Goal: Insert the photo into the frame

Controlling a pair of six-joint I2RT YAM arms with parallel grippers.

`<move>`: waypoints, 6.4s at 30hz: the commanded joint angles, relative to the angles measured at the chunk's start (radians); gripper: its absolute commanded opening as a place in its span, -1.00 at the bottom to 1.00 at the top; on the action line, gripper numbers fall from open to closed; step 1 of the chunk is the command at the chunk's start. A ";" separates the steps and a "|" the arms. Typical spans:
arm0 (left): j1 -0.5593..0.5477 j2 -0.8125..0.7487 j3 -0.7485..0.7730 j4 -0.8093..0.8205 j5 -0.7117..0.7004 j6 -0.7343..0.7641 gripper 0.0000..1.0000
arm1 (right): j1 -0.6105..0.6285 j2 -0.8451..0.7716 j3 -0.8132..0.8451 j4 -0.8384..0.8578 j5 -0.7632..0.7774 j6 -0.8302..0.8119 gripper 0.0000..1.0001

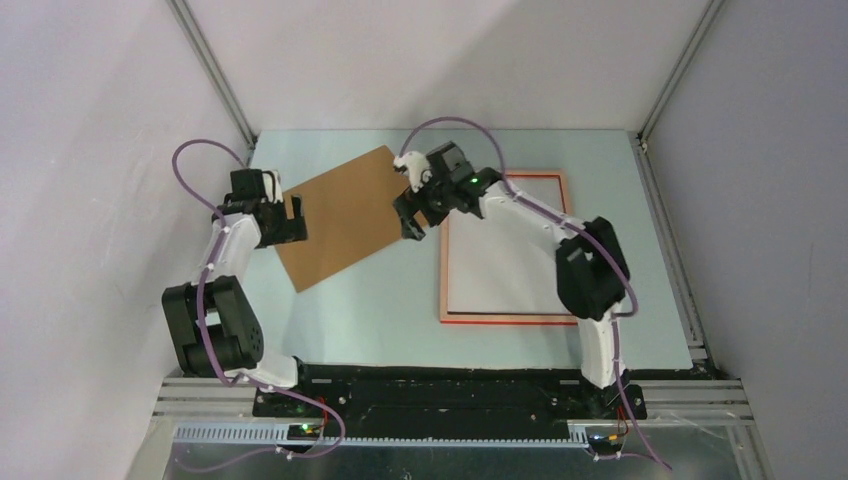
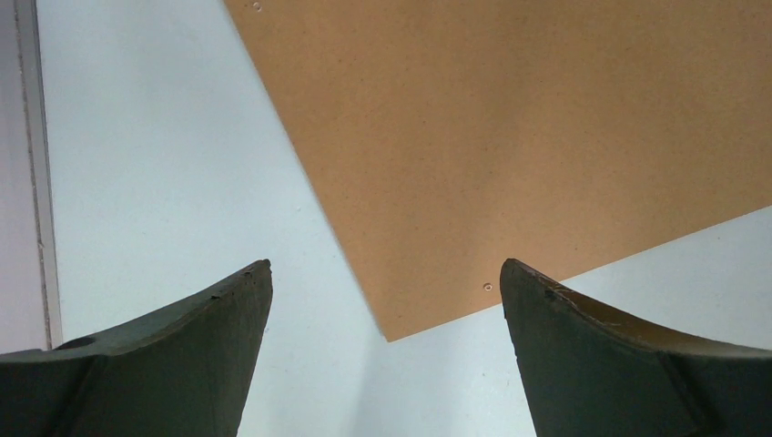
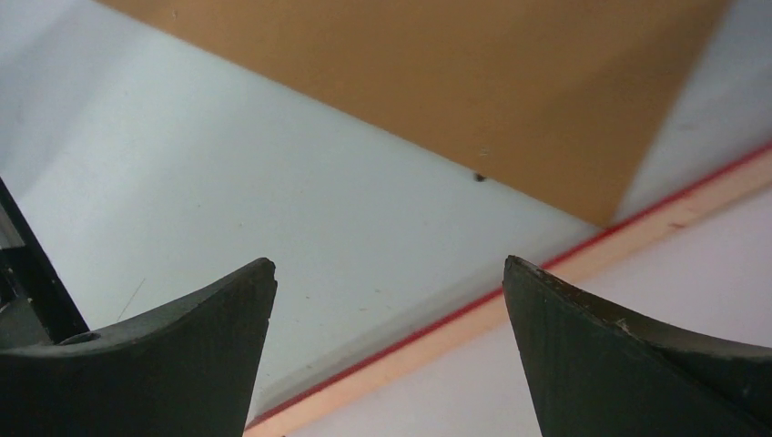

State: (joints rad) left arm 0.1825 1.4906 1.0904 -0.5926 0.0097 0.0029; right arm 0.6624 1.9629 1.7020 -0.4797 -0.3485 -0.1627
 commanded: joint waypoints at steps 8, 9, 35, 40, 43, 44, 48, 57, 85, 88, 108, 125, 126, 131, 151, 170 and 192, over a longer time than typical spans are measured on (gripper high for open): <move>0.101 -0.076 -0.019 0.009 0.046 0.031 0.99 | 0.079 0.225 0.115 -0.117 -0.021 0.045 0.92; 0.110 -0.076 -0.020 0.009 0.046 0.030 0.99 | 0.076 0.228 0.112 -0.120 -0.017 0.054 0.92; 0.143 0.147 -0.023 -0.008 0.111 -0.060 0.99 | -0.109 0.314 0.260 -0.210 0.112 0.107 0.92; 0.147 0.201 -0.012 -0.014 0.140 -0.070 0.99 | -0.135 0.433 0.437 -0.268 0.036 0.129 0.92; 0.149 0.216 -0.012 -0.014 0.155 -0.070 0.99 | -0.156 0.491 0.518 -0.294 -0.015 0.167 0.91; 0.148 0.221 -0.012 -0.014 0.162 -0.070 0.99 | -0.159 0.516 0.552 -0.297 -0.041 0.176 0.91; 0.148 0.226 -0.019 -0.014 0.181 -0.070 0.99 | -0.174 0.583 0.633 -0.302 -0.124 0.234 0.90; 0.150 0.244 -0.036 -0.015 0.270 -0.060 0.99 | -0.194 0.677 0.682 -0.243 -0.355 0.398 0.86; 0.081 0.225 -0.035 -0.054 0.472 0.030 0.87 | -0.247 0.244 0.001 0.444 -0.841 0.897 0.55; 0.053 0.226 -0.031 -0.059 0.487 0.040 0.87 | -0.257 0.221 -0.051 0.525 -0.896 0.938 0.47; -0.023 0.204 -0.032 -0.076 0.575 0.096 0.87 | -0.306 0.235 -0.263 1.134 -1.106 1.205 0.02; -0.080 0.183 -0.038 -0.107 0.681 0.154 0.86 | -0.291 0.193 -0.186 0.334 -0.858 0.542 0.03; -0.081 0.183 -0.038 -0.108 0.679 0.156 0.86 | -0.291 0.193 -0.186 0.334 -0.852 0.550 0.02; -0.083 0.174 -0.038 -0.107 0.665 0.157 0.86 | -0.305 0.175 -0.188 0.310 -0.781 0.567 -0.12; -0.434 -0.186 0.051 -0.037 0.209 0.311 0.99 | -0.345 0.043 -0.206 0.302 -0.795 0.772 -1.00; -1.011 -0.098 0.001 0.353 -0.443 0.467 0.99 | -0.412 -0.163 -0.364 0.626 -0.830 1.122 -1.00; -1.018 0.093 0.006 0.660 -0.649 0.670 0.17 | -0.461 -0.276 -0.446 0.606 -0.814 1.095 -1.00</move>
State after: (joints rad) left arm -0.8291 1.5780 1.0779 0.0006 -0.6083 0.6556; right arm 0.2073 1.7634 1.2446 0.0425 -1.1141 0.9642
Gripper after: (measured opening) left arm 0.628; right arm 0.038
